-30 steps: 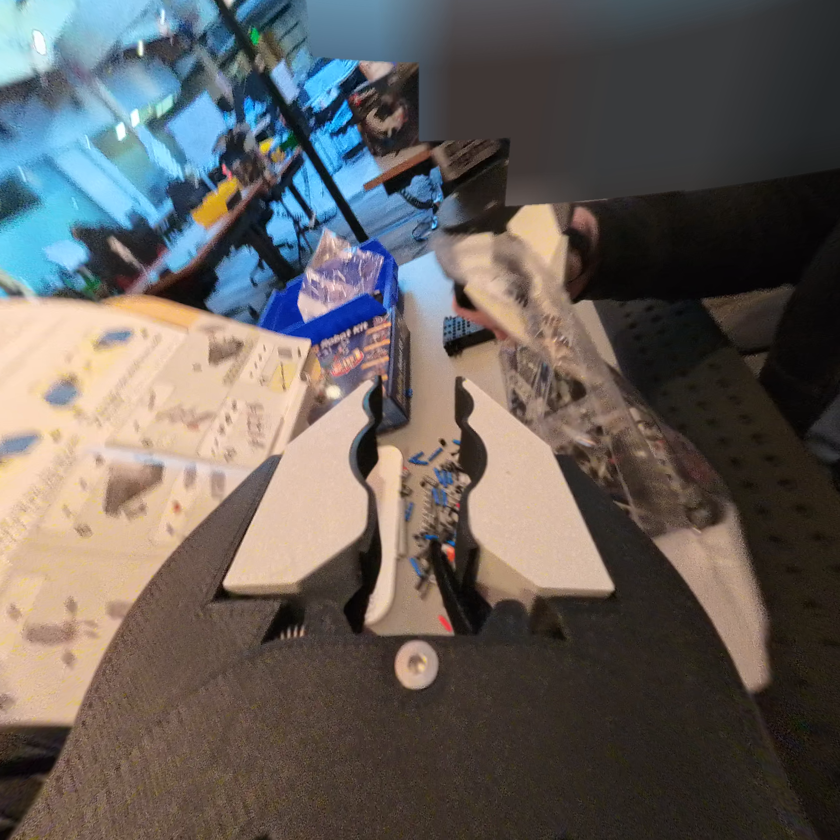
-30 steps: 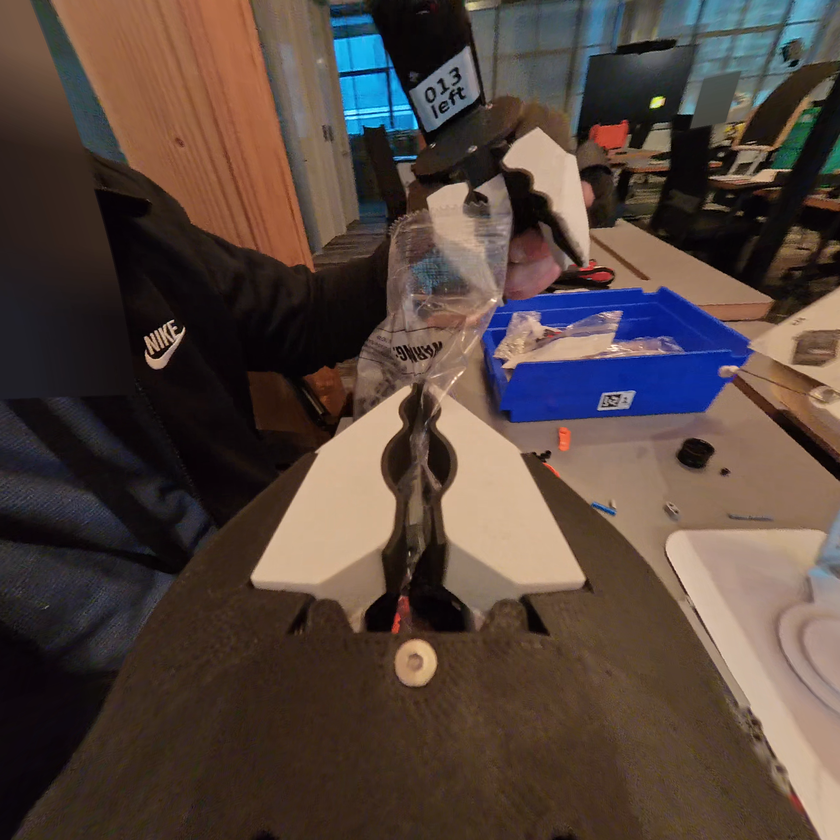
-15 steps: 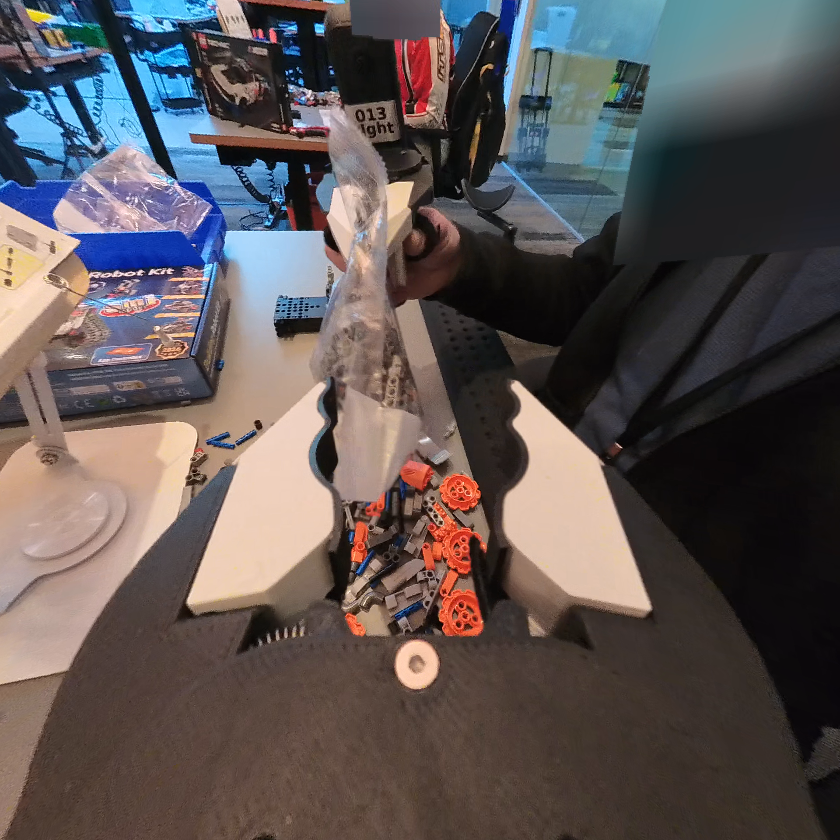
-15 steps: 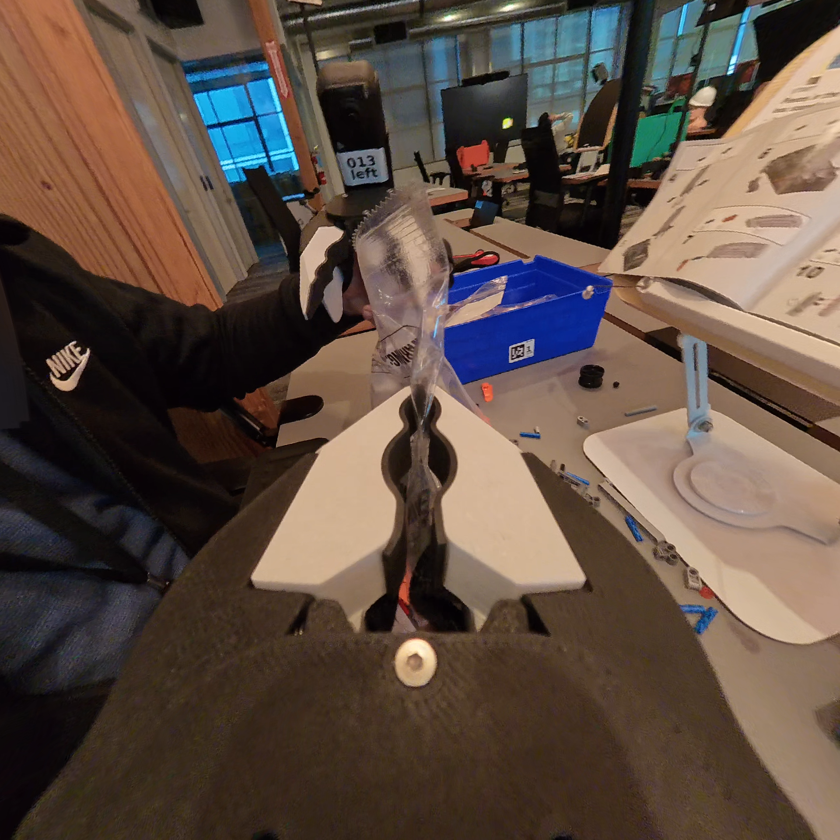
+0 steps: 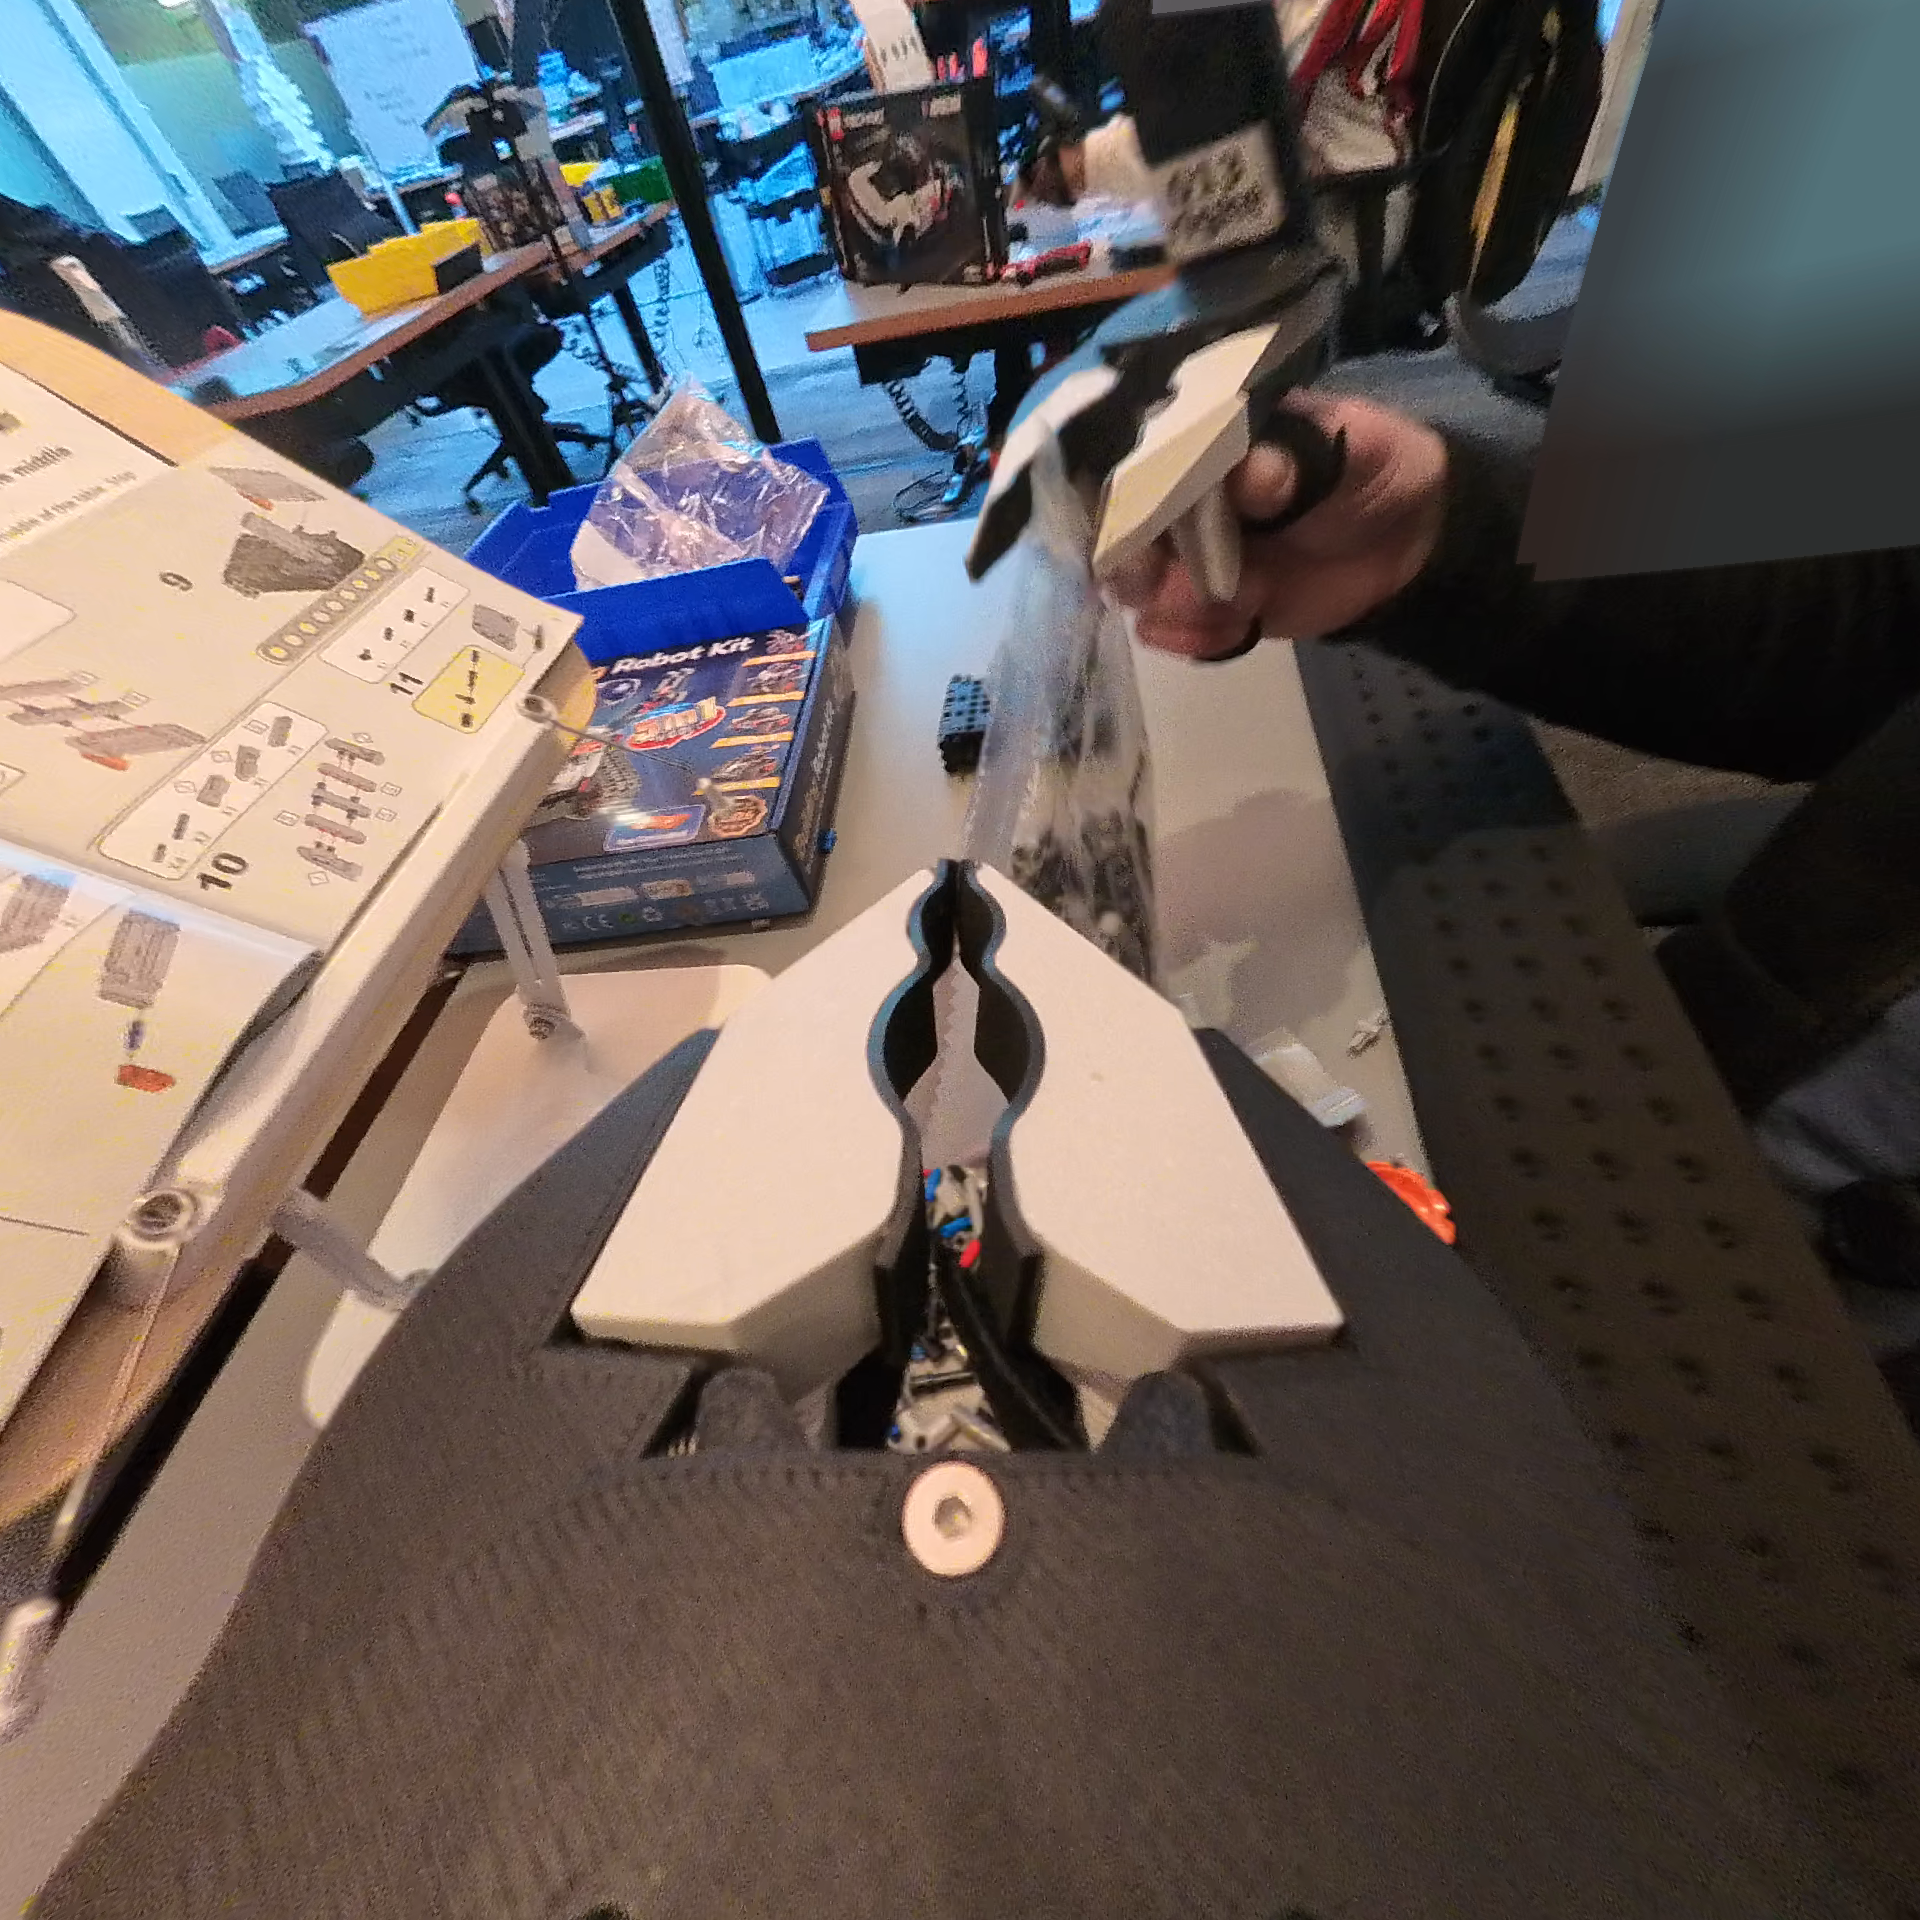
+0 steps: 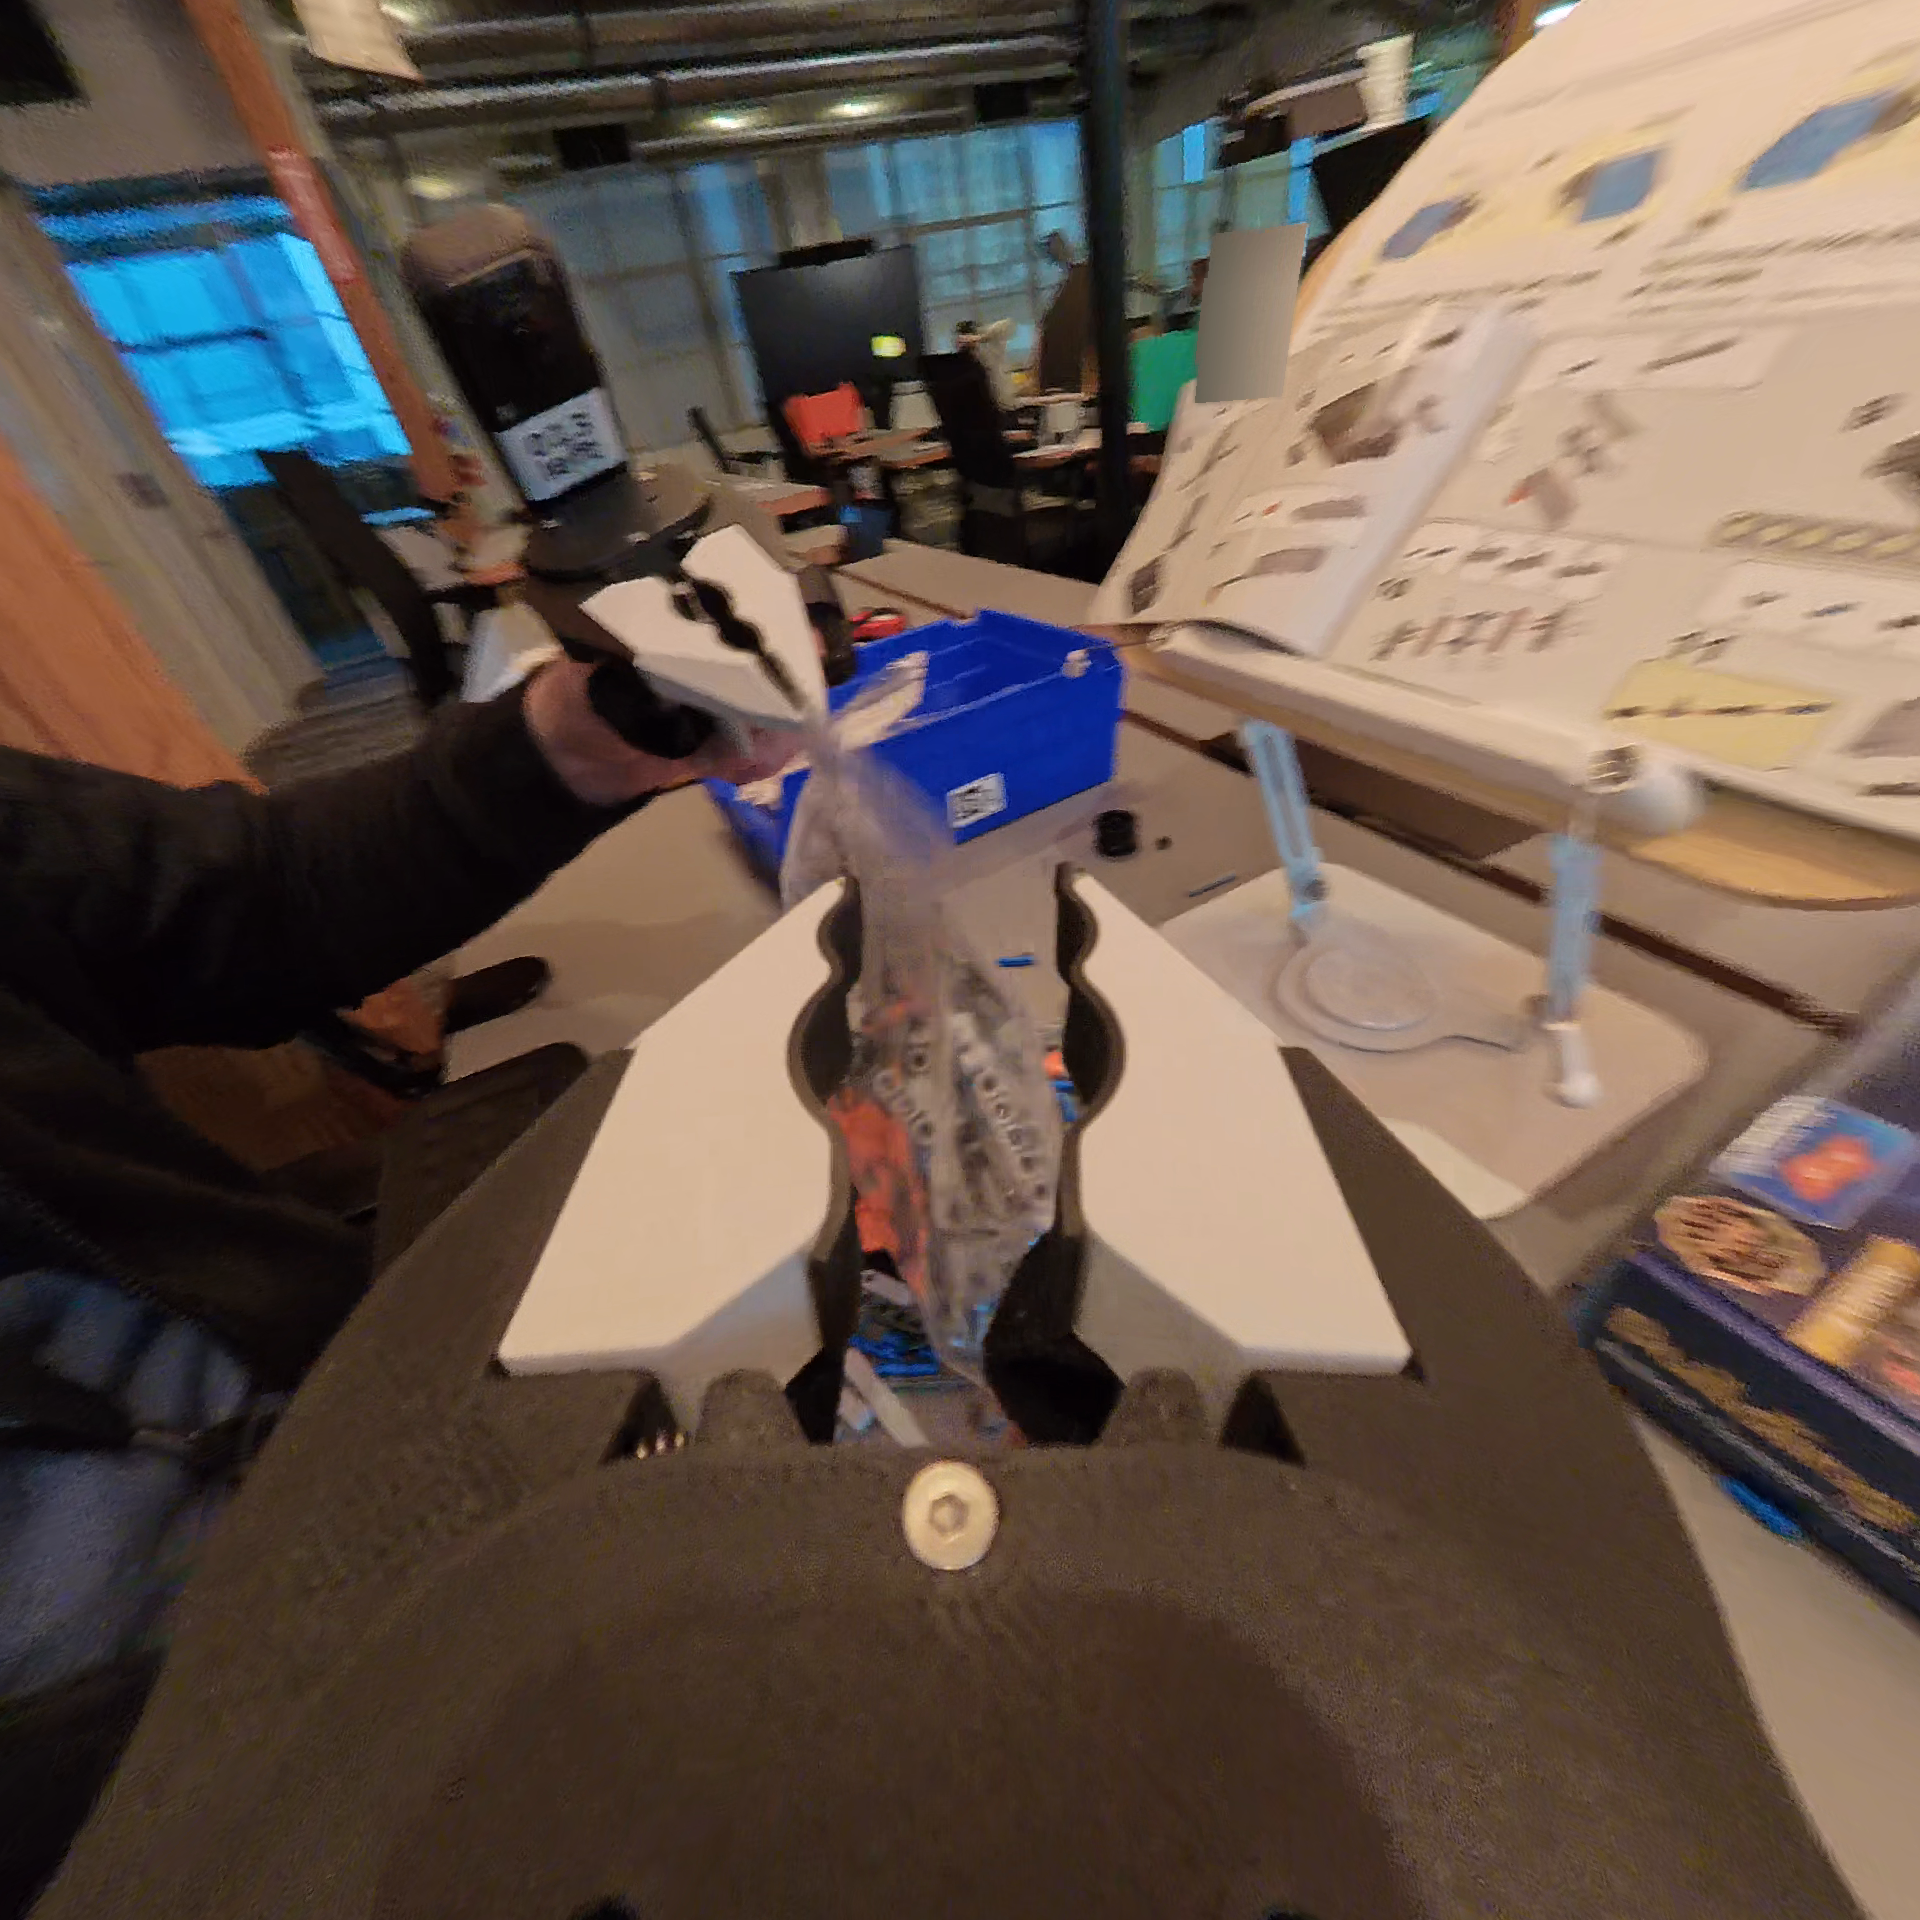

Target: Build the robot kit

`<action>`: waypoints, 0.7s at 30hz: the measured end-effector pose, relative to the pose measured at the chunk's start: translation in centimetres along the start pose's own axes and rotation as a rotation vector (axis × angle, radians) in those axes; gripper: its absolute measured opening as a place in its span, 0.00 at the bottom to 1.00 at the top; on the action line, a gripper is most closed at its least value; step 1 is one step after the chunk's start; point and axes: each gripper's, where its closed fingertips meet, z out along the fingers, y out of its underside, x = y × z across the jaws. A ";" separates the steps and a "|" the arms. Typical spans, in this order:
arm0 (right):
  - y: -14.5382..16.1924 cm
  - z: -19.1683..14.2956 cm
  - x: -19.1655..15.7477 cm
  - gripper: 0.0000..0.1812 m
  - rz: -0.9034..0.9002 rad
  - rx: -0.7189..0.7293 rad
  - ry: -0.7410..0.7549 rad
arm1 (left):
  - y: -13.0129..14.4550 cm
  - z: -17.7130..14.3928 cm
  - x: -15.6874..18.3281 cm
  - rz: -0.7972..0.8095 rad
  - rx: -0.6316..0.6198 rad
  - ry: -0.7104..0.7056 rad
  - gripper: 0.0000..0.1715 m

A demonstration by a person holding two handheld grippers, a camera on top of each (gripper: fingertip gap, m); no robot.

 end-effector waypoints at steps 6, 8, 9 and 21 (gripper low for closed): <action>-2.4 1.9 -2.4 0.17 -0.388 -0.216 0.156 | 0.1 1.6 0.2 0.054 -0.119 0.002 0.00; -1.3 4.6 -3.7 0.17 -0.445 -0.319 0.105 | -0.1 2.0 0.0 0.067 -0.144 -0.019 0.00; -0.6 5.7 -4.2 0.17 -0.423 -0.365 0.073 | -0.1 2.3 0.1 0.071 -0.161 -0.021 0.00; 3.2 8.2 -2.1 0.00 -0.507 -0.573 0.071 | 1.7 3.3 0.3 -0.051 -0.190 0.045 0.00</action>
